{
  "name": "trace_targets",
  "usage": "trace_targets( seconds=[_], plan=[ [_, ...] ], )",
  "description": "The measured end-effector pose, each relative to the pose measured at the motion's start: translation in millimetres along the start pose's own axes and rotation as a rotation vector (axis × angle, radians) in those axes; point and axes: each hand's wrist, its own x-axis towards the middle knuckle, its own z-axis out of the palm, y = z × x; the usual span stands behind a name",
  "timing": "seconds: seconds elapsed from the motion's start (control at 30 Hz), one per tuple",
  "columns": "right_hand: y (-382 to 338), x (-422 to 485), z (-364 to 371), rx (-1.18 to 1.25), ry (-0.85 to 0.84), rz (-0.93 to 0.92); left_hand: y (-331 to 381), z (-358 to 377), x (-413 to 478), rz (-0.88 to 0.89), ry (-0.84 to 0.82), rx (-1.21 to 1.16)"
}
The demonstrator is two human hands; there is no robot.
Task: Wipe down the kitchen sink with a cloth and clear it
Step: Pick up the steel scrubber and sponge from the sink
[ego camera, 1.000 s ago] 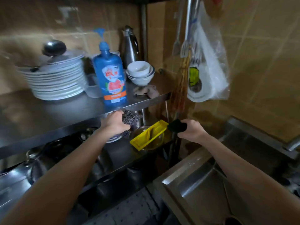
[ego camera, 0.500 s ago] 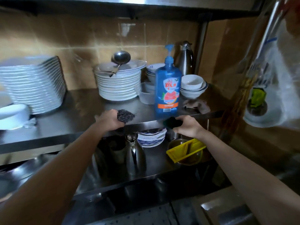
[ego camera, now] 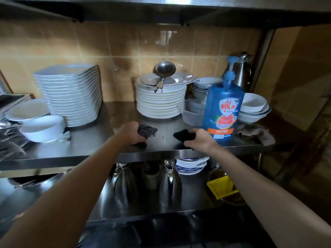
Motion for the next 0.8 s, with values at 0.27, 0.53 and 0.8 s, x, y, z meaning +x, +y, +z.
trace_targets(
  seconds=[0.27, 0.53, 0.8],
  plan=[
    [-6, 25, 14, -0.047, 0.044, 0.025, 4, 13, 23, 0.008, -0.050, 0.012],
    [-4, 31, 15, -0.090, 0.079, 0.048, 5, 23, 36, 0.036, -0.050, -0.005],
    [-5, 25, 10, -0.052, 0.068, 0.032, 6, 29, 38, 0.094, -0.039, -0.042]
  ],
)
